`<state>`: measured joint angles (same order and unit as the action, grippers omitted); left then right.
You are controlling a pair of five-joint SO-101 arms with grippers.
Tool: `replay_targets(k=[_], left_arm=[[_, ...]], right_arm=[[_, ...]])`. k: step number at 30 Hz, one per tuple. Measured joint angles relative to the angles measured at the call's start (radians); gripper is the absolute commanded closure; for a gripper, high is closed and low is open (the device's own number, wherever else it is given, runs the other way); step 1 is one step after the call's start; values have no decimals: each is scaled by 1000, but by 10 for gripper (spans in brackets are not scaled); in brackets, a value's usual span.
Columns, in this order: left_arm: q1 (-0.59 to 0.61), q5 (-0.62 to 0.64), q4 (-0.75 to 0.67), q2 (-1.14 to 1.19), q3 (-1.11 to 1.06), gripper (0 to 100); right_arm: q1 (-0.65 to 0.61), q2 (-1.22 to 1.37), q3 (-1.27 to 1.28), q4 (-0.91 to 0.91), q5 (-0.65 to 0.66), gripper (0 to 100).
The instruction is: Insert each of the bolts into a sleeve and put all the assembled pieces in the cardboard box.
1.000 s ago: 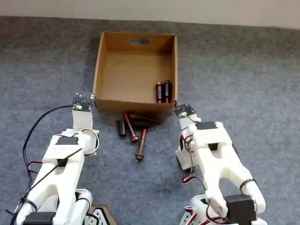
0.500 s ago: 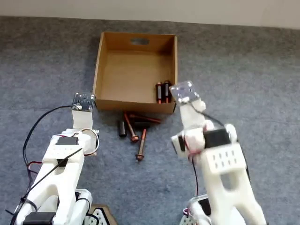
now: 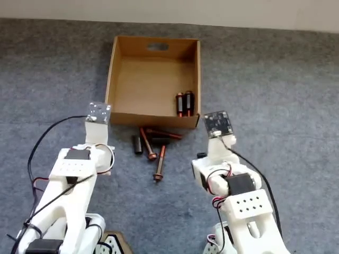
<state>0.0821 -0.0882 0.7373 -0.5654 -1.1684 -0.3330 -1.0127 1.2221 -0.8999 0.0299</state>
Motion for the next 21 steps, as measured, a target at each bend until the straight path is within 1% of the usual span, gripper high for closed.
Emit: replay_targets(k=[3,7,11,17,19,21], left_arm=[[-57,0,38,0,43,889],[-135,0,52,0,94,886],[-229,0,141,12,187,885],[-364,0,358,199,423,888],[-417,26,393,273,480,885],[-470,83,402,336,520,885]], right_arm=[[71,0,20,29,-11,994],[167,0,87,91,-49,994],[222,0,115,135,-55,994],[235,0,115,138,-55,994],[239,0,115,138,-55,994],[239,0,120,140,-55,994]])
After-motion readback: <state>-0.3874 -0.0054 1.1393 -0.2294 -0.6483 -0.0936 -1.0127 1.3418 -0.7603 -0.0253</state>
